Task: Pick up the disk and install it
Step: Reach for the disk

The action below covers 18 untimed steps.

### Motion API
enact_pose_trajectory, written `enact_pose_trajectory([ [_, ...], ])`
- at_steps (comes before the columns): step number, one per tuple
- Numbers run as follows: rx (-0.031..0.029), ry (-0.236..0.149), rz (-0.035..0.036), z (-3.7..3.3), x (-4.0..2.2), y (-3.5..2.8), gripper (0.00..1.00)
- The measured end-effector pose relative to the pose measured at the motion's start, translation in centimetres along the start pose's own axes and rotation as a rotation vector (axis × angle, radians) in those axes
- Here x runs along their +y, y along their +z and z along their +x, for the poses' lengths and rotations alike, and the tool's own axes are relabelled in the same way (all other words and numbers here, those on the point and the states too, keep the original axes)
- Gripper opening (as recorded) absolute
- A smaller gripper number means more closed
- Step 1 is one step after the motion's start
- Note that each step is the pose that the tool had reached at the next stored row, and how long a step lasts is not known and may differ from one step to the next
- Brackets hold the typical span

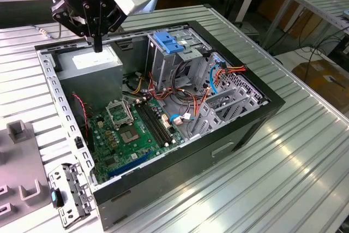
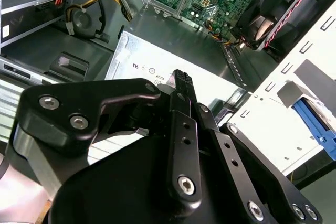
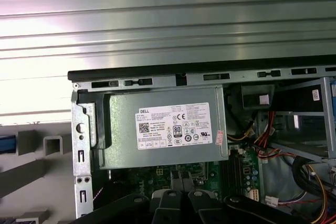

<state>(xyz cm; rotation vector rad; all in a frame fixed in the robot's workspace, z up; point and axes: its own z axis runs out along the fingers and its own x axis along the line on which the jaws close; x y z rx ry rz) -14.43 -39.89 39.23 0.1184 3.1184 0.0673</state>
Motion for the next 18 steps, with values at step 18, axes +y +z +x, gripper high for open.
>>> enact_pose_trajectory([
  [18,0.0025,0.000,0.0001,0.95,-0.07,0.02,0.11],
])
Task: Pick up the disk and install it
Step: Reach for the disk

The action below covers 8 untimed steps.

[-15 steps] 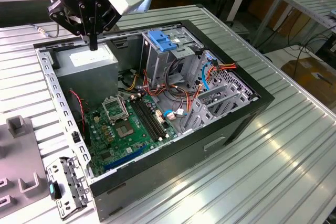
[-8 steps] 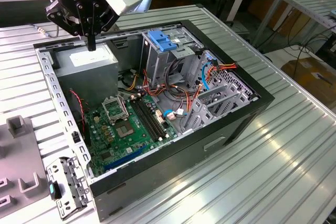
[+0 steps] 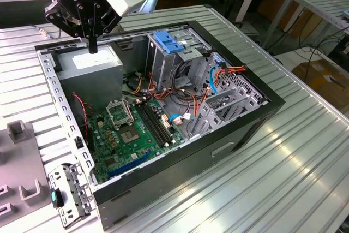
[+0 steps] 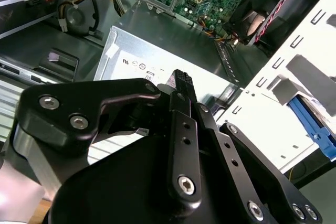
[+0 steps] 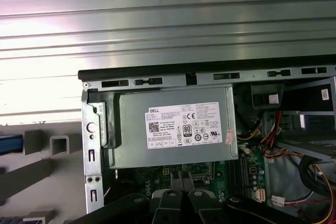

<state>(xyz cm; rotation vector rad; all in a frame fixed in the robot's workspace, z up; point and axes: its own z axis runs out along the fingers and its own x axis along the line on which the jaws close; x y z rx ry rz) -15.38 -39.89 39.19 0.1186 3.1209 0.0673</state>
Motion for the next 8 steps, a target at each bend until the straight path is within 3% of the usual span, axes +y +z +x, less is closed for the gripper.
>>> enact_pose_trajectory([
  [8,0.0011,0.000,0.0001,0.56,-0.05,0.01,0.11],
])
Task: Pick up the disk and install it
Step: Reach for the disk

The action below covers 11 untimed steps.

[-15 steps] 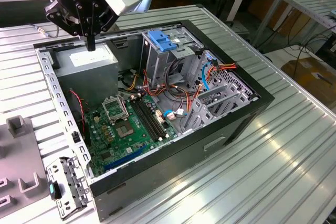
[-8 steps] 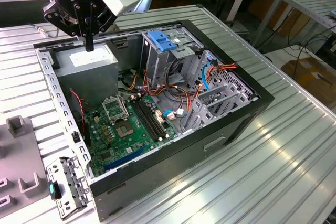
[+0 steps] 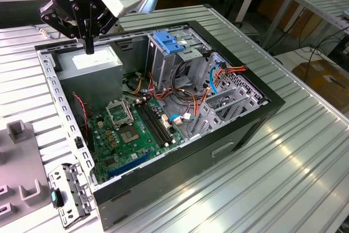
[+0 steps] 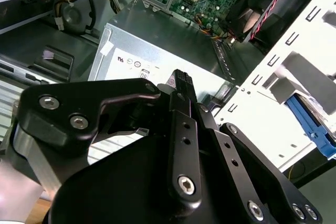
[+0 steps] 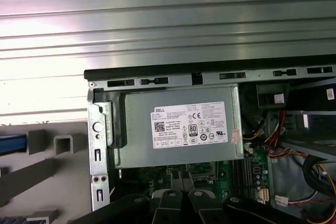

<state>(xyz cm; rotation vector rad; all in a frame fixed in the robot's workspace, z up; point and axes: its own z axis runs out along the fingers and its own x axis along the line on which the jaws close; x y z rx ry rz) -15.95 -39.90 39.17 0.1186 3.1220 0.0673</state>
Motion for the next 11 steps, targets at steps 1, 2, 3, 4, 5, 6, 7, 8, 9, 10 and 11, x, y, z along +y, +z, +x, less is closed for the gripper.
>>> enact_pose_trajectory([
  [1,0.0001,0.000,0.0000,0.05,0.00,0.00,0.11],
  [2,0.0002,0.000,0.0000,0.10,-0.01,0.00,0.11],
  [3,0.0003,0.000,0.0000,0.15,-0.01,0.00,0.11],
  [4,0.0004,0.000,0.0000,0.20,-0.01,0.00,0.11],
  [5,0.0005,0.000,0.0001,0.26,-0.02,0.00,0.11],
  [6,0.0006,0.000,0.0000,0.31,-0.02,0.01,0.11],
  [7,0.0007,0.000,0.0001,0.39,-0.03,0.01,0.11],
  [8,0.0009,0.000,0.0001,0.44,-0.03,0.01,0.11],
  [9,0.0010,0.000,0.0001,0.48,-0.04,0.01,0.11],
  [10,0.0010,0.000,0.0001,0.53,-0.04,0.01,0.11],
  [11,0.0012,0.000,0.0001,0.58,-0.04,0.01,0.11],
])
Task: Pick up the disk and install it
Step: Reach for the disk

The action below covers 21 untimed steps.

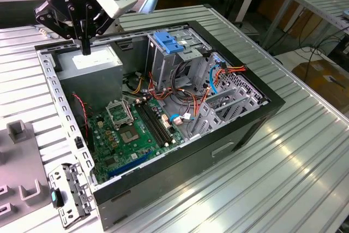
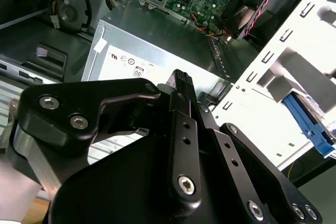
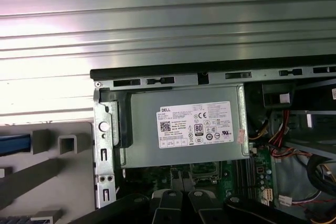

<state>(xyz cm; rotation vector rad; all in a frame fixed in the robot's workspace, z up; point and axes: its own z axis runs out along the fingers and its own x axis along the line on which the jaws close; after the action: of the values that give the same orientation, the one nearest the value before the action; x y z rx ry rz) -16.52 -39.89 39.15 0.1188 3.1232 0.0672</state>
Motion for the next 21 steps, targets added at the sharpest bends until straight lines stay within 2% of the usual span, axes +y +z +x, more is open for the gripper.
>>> enact_pose_trajectory([
  [21,0.0021,0.000,0.0002,1.15,-0.09,0.02,0.11],
])
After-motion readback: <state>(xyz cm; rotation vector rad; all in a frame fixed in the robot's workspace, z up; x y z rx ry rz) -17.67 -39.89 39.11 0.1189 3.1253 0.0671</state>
